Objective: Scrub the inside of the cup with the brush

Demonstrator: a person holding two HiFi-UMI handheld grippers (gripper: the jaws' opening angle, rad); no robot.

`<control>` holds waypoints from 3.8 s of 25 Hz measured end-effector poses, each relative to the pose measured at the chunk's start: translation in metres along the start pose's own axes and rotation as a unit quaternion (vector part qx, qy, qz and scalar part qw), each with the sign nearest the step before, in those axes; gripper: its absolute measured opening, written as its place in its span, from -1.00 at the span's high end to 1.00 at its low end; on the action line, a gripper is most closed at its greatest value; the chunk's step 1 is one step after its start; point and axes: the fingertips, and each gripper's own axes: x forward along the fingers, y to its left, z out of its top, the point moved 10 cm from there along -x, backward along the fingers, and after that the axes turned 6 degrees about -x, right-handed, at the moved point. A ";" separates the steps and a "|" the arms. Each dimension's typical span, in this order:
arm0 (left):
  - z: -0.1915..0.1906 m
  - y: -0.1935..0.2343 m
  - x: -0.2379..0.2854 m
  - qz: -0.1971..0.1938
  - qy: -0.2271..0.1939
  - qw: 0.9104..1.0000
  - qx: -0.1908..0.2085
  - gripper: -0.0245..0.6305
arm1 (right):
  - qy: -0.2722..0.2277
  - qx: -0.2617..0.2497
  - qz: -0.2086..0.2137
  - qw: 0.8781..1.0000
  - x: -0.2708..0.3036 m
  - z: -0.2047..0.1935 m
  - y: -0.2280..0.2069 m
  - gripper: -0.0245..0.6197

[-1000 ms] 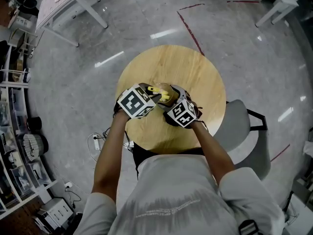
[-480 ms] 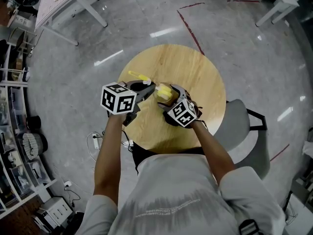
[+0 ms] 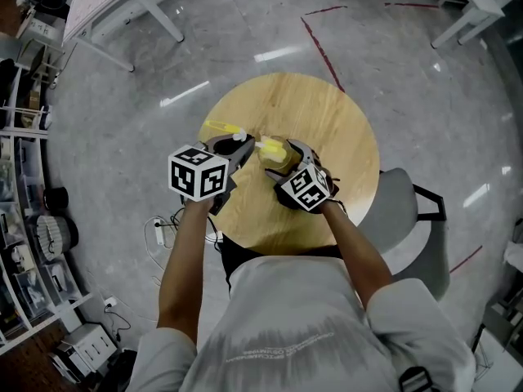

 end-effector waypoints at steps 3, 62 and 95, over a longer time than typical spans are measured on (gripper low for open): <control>-0.016 -0.009 0.020 0.049 0.001 0.999 0.025 0.77 | 0.004 0.004 -0.006 1.000 0.001 0.001 0.002 -0.40; 0.060 -0.005 -0.048 -0.081 -0.166 0.972 0.144 0.77 | 0.063 0.117 -0.102 0.986 -0.051 0.022 0.012 -0.40; 0.049 -0.059 -0.278 -0.090 -0.230 0.911 0.331 0.77 | -0.111 0.012 -0.407 0.907 -0.283 0.269 0.182 0.84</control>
